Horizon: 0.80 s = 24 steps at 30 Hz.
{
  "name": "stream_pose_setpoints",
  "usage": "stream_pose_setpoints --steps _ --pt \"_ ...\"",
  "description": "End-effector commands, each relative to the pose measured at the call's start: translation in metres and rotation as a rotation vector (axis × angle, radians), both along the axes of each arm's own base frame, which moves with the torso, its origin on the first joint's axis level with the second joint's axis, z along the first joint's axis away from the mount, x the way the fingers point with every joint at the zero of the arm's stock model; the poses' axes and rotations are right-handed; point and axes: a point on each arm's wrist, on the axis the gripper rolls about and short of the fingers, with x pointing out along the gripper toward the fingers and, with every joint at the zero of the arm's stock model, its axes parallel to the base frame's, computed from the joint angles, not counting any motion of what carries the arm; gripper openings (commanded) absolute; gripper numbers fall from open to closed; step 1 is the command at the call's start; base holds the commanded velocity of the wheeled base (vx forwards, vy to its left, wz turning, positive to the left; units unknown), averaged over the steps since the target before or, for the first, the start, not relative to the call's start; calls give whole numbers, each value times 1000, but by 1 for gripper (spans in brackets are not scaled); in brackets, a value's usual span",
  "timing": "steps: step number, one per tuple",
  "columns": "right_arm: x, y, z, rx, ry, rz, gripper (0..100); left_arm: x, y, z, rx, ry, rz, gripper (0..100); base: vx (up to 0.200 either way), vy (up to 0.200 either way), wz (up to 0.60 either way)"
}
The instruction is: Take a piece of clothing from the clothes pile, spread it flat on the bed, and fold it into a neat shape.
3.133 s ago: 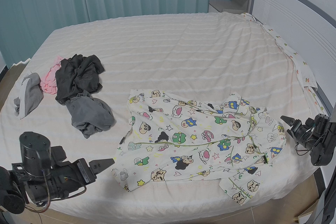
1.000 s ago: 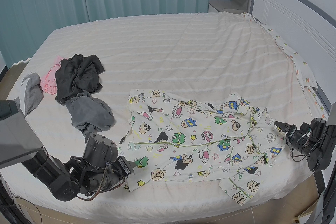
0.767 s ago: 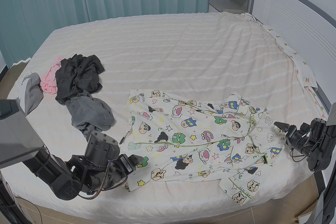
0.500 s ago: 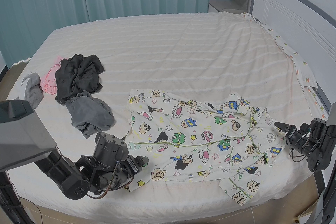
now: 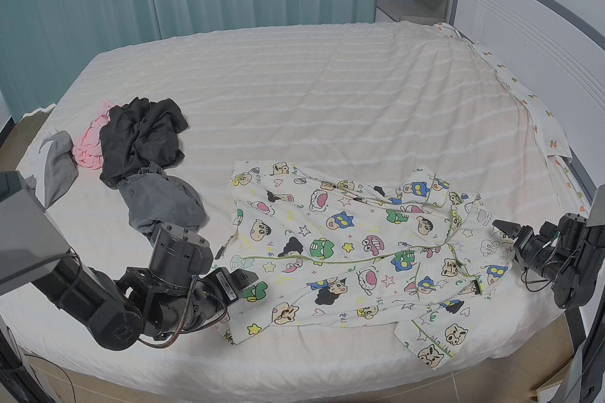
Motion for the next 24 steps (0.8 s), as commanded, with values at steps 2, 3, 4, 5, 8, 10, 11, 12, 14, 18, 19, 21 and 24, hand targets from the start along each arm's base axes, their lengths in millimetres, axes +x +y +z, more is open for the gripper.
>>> stream_pose_setpoints --steps 2,3,4,5,8,10,11,12,14,18,19,21,24 --pt "0 0 1 -5 -11 1 100 4 2 11 5 -37 -20 100 0 0 0" --pt "0 0 1 -3 -11 0 100 7 1 9 3 -32 -20 100 0 0 0" --pt "0 0 1 -3 -11 0 100 7 1 9 3 -32 -20 100 0 0 0" --pt "1 0 1 -4 -12 0 100 14 -1 1 6 -7 -27 100 0 0 0" --pt "1 0 1 -4 -12 0 100 22 -7 -28 41 72 -47 100 0 0 0" --pt "0 0 1 -3 -11 0 100 32 -10 -45 56 94 -44 100 0 0 0" --pt "0 0 1 -3 -11 0 100 35 -11 -51 57 100 -40 100 0 0 0" --pt "0 0 1 -5 -11 1 100 36 -12 -55 58 102 -40 100 0 0 0" --pt "0 0 1 -3 -11 0 100 37 -13 -58 55 101 -42 100 0 0 0" --pt "0 1 0 -4 -10 4 100 38 -13 -57 43 85 -39 100 0 0 0" --pt "0 1 0 -4 -10 4 100 37 -13 -57 46 84 -42 100 0 0 0" --pt "0 1 0 -3 -7 4 100 37 -13 -56 42 82 -40 100 0 0 0" --pt "0 1 -1 -3 -5 4 100 37 -12 -54 38 75 -38 100 0 0 0"
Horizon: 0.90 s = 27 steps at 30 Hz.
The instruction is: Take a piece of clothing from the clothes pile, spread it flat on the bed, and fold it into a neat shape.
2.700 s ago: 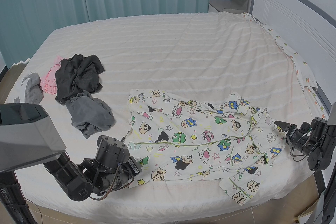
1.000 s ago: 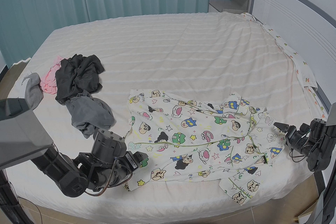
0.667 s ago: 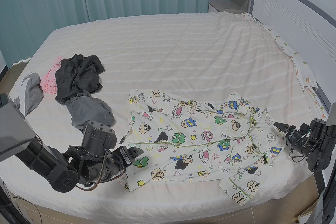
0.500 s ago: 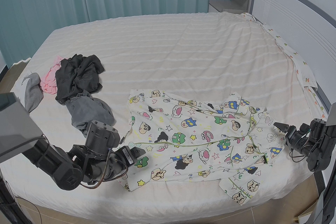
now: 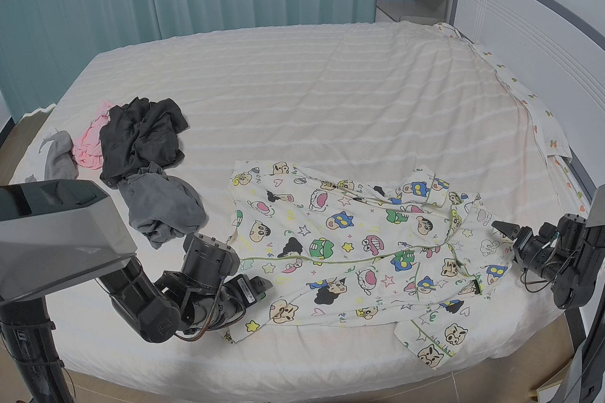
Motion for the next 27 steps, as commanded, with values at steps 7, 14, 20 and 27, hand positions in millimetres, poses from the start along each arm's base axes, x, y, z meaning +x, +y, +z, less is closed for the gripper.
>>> stream_pose_setpoints --steps 7,14,20,27 --pt "1 0 0 -3 -10 0 100 -2 2 13 -10 -34 7 0 0 0 0" --pt "0 0 0 -3 -10 2 100 -8 5 29 -25 -70 7 0 0 0 0" --pt "0 1 0 -4 -11 4 100 -10 9 37 -22 -96 25 0 0 0 0" --pt "1 2 0 -4 -11 7 100 0 21 43 1 -136 44 0 0 0 0"
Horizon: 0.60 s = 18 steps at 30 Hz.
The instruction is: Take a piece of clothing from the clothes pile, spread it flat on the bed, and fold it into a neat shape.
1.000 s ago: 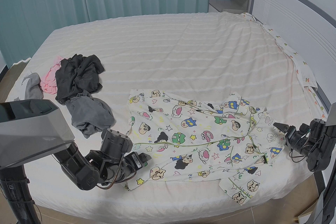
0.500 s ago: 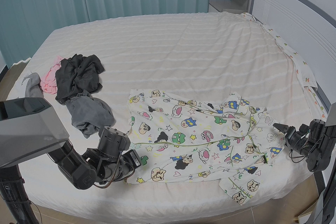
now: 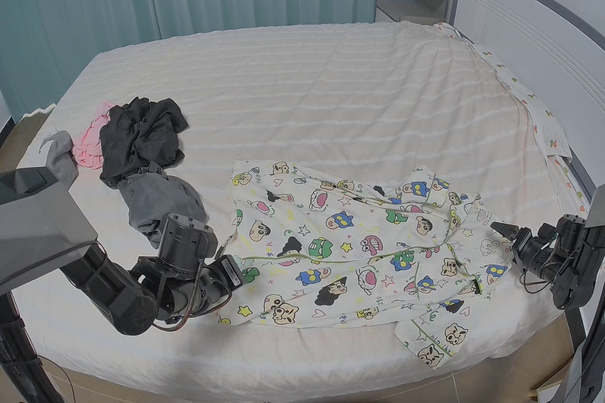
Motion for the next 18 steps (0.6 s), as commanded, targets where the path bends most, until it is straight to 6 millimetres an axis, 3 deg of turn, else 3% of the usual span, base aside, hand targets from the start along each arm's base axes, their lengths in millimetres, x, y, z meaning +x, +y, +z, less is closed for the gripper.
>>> stream_pose_setpoints --steps 1,8,18 --pt "1 0 2 -5 -17 1 100 8 8 8 15 -46 8 0 0 0 0" --pt "1 0 2 -5 -15 1 100 37 21 24 40 -178 22 0 0 0 0" --pt "1 0 2 -5 -17 1 100 76 6 16 114 -242 -41 0 0 0 0"
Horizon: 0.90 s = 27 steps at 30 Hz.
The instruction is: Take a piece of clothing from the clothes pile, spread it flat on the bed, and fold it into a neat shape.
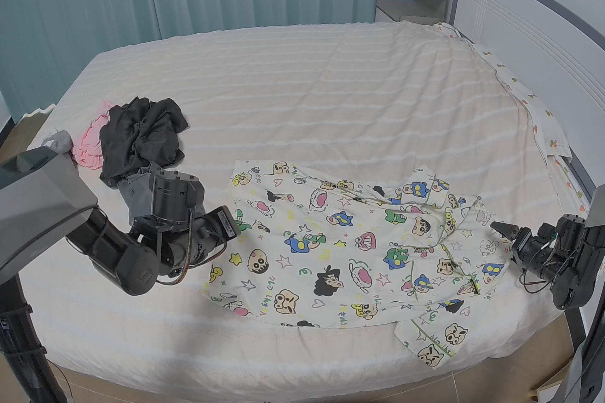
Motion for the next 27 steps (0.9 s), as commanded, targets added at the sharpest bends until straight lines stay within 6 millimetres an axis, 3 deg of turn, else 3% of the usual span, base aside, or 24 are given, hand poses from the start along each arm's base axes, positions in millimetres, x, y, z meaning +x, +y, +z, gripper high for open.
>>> stream_pose_setpoints --steps 1,6,15,16,22,27 --pt "0 0 2 -4 -14 0 100 17 -6 -12 23 3 -8 0 0 0 0" --pt "1 0 2 -4 -16 0 100 38 -13 -22 26 -11 -8 0 0 0 0" --pt "0 0 1 -3 -13 0 100 46 -9 -32 74 6 -4 0 0 0 0" --pt "0 0 2 -4 -14 0 100 46 -8 -32 74 7 -3 100 0 0 0" --pt "0 0 2 -2 -14 0 100 46 5 -30 99 28 44 100 0 0 0" --pt "0 0 2 -2 -14 0 100 38 25 -13 105 32 92 100 0 0 0"
